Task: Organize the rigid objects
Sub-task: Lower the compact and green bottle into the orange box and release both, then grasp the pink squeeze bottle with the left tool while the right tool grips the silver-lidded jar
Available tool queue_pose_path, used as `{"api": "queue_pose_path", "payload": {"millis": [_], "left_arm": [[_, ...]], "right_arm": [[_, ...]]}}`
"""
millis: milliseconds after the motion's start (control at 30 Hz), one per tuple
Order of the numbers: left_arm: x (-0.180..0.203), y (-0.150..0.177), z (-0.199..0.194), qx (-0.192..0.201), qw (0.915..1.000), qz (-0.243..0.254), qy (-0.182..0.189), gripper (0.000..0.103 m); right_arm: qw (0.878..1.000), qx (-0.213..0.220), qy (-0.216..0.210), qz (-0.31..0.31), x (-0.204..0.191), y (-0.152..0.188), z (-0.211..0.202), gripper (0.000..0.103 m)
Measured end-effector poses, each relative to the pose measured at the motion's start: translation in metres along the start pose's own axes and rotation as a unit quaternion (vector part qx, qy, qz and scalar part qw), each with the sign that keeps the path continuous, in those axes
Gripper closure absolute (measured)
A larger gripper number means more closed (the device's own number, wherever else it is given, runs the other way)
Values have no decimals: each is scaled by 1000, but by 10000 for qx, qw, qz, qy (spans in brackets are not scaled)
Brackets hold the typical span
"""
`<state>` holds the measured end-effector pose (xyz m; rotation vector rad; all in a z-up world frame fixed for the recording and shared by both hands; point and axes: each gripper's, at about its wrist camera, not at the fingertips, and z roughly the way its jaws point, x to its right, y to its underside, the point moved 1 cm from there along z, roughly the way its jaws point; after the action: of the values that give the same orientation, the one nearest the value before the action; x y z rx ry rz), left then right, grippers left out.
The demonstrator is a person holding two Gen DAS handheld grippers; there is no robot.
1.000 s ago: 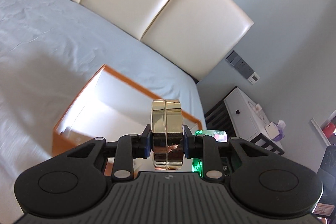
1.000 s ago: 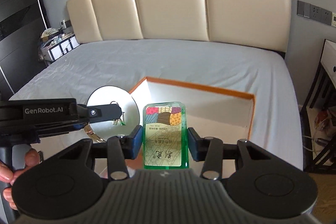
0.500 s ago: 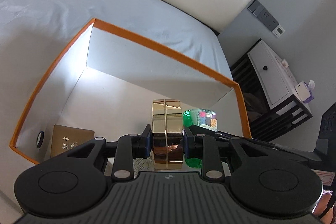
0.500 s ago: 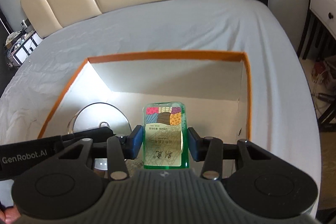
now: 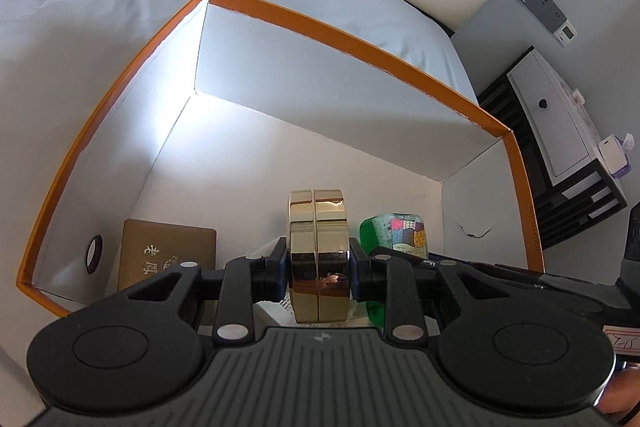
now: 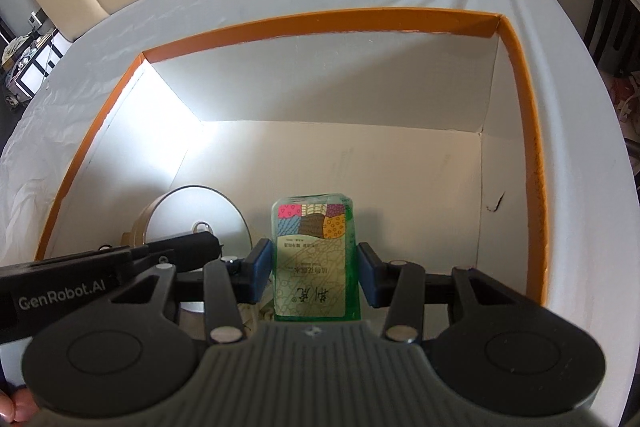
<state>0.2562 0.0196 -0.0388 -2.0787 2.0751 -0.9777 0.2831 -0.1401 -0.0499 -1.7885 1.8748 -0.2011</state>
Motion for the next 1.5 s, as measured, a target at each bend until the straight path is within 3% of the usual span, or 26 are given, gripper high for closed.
{"api": "queue_pose_path", "payload": {"millis": [133,333,467,700,1067,1333,1500], "left_arm": [[2,0,-1,42,9997,5,-245,71],[3,-1,-11,266,9989,-54,-377,49],[7,-3,-23,617,9968,-72,-499,44],[9,2,-42,1028,9933,-18,-528,44],[23,21,-75,1472,9889,42,-181,44],[37,49,-96,1537,9876,309,49,45],[39,65,-98,1335,9905,299,133,45]], "right_arm": [[10000,8,-17,4,-1,1,-2,57],[10000,8,-63,55,0,1,-5,55],[9999,12,-130,84,0,2,-10,50],[9994,161,-297,81,-7,3,-19,49],[9933,932,48,-686,-29,14,-68,49],[9865,1328,175,-943,-28,44,-104,48],[9846,1417,241,-996,-23,66,-117,48]]}}
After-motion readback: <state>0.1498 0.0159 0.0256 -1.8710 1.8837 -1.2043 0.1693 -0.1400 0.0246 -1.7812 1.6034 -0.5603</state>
